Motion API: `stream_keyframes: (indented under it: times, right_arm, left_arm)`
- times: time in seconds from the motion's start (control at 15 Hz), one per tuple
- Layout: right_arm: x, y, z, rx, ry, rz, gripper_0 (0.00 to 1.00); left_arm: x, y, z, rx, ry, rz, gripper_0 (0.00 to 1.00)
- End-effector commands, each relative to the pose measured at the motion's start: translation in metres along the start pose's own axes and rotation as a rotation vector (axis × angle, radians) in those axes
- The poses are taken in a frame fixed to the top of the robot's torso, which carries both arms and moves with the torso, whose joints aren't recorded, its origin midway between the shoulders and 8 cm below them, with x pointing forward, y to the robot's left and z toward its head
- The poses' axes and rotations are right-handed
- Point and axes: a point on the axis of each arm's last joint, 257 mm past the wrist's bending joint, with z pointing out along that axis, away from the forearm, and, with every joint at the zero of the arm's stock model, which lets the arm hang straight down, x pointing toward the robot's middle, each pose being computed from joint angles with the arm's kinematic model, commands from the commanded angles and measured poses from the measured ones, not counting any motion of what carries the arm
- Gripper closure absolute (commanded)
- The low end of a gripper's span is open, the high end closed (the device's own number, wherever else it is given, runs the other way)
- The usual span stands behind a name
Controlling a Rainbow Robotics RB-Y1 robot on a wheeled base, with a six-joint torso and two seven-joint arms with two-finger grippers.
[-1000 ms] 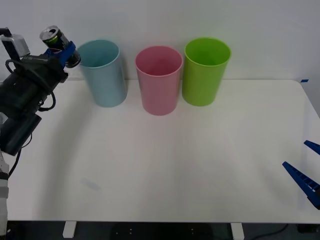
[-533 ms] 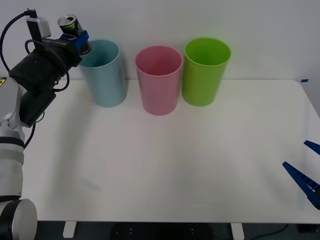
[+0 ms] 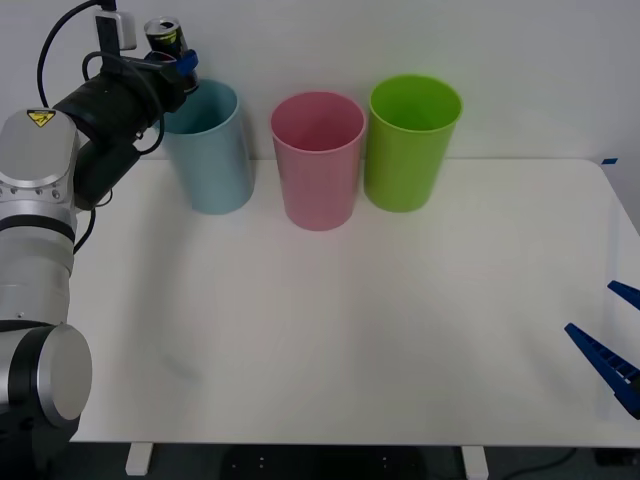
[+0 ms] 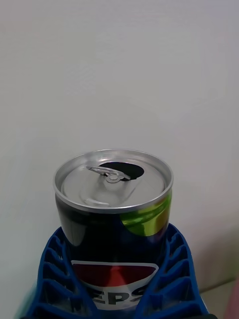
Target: Grasp the object on the table and drop it into the matching bin: aluminum can to the light blue bin, PET bottle to the pink bin.
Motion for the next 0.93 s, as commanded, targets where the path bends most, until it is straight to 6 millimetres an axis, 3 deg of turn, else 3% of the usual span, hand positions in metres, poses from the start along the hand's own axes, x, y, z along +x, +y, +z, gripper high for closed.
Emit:
stream_keyframes:
  times: [0.07, 0.47, 0.53, 0.6, 0.67, 0.93]
  right_arm:
    - [0.0, 0.0, 0.0, 0.0, 0.0, 0.0, 0.0]
    - [0.0, 0.0, 0.0, 0.0, 0.0, 0.0, 0.0]
    - [0.0, 0.0, 0.0, 0.0, 0.0, 0.0, 0.0]
    - [0.0, 0.0, 0.0, 0.0, 0.0, 0.0, 0.0]
    - [0.0, 0.0, 0.0, 0.0, 0.0, 0.0, 0.0]
    - [0.0, 0.0, 0.0, 0.0, 0.0, 0.0, 0.0]
  left_arm:
    - [-0.0024, -0.0035, 0.0049, 0.0, 0.001, 0.004, 1.0]
    - [-0.0011, -0.0063, 0.0056, 0.003, 0.0, -0.002, 0.99]
    - [-0.0018, -0.0061, 0.0056, 0.002, -0.002, -0.006, 0.91]
    - [-0.0033, -0.0061, 0.0056, 0.002, -0.008, -0.015, 0.41]
    - [-0.0031, -0.0066, 0.0058, 0.002, -0.009, -0.017, 0.0]
    - [-0.0019, -0.0081, 0.0051, 0.006, -0.012, -0.036, 0.0]
